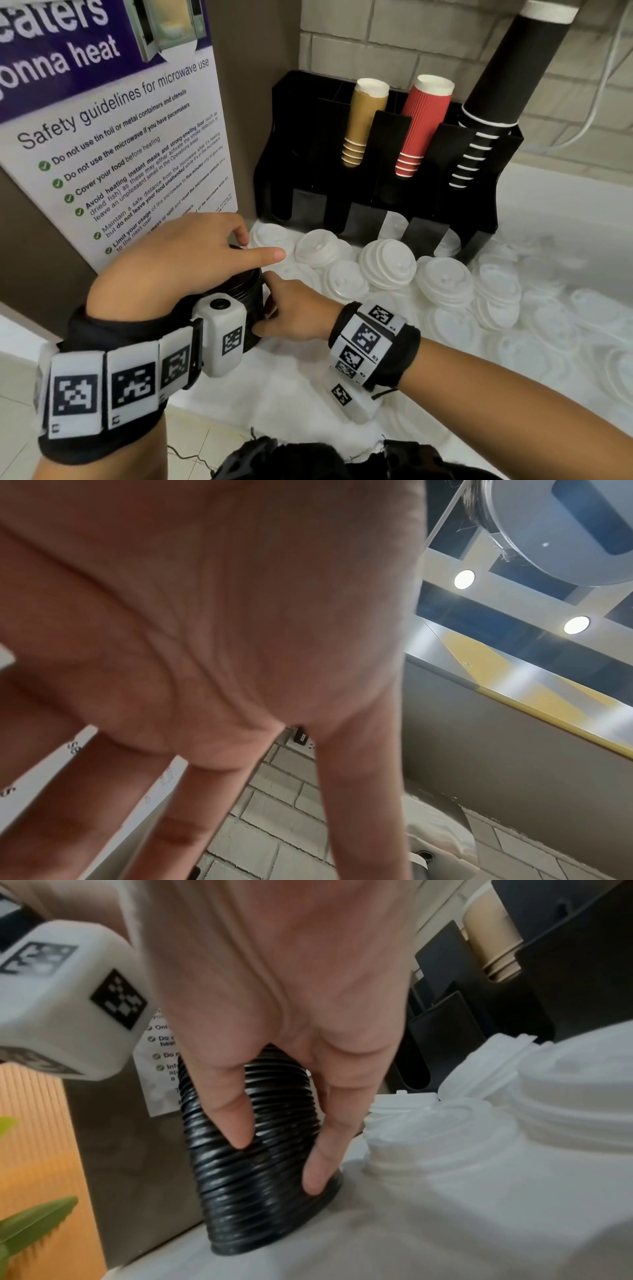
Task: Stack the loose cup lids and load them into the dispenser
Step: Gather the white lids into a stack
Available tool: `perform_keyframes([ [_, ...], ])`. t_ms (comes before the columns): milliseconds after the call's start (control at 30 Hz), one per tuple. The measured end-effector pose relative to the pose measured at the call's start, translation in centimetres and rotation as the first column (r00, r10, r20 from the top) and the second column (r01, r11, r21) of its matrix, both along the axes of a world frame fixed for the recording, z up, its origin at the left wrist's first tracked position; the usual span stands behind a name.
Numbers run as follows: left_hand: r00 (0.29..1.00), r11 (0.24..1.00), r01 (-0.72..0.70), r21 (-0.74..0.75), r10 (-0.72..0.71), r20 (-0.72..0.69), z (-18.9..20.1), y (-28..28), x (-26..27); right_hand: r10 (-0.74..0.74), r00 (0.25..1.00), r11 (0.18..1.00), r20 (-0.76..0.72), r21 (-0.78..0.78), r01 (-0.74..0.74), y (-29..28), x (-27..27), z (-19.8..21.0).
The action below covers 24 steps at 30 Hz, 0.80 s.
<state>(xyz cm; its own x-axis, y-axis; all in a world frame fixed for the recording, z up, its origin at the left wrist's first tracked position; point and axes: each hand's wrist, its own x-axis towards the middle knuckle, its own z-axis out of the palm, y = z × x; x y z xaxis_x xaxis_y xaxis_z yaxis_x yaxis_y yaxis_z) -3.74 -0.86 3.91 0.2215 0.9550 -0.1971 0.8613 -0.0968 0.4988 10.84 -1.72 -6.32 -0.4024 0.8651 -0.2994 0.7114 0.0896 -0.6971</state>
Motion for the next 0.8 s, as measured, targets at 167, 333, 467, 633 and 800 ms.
perform_keyframes([
  [167,0.999,0.999,0.032,0.028,-0.033,0.04,0.0,0.0,0.2,-0.029,1.0,0.999,-0.002,-0.032,0.028,-0.2,1.6,1.8],
  [333,0.853,0.962,0.111,0.251,-0.222,0.472,0.2,-0.1,2.4,-0.382,0.887,0.923,-0.259,-0.055,0.381,3.1,7.9,6.6],
  [467,0.61,0.922,0.337,0.191,-0.369,0.701,-0.8,-0.5,6.0,-0.671,0.609,0.72,-0.423,-0.173,0.672,8.2,13.4,8.5],
  [633,0.502,0.88,0.47,0.063,-0.325,0.801,-4.1,0.5,9.2,-0.765,0.634,0.644,-0.114,-0.11,0.757,12.3,16.4,7.9],
  [800,0.562,0.901,0.426,-0.082,-0.192,0.804,-7.3,1.8,9.7,-0.66,0.72,0.743,0.214,0.039,0.669,13.8,16.7,5.3],
])
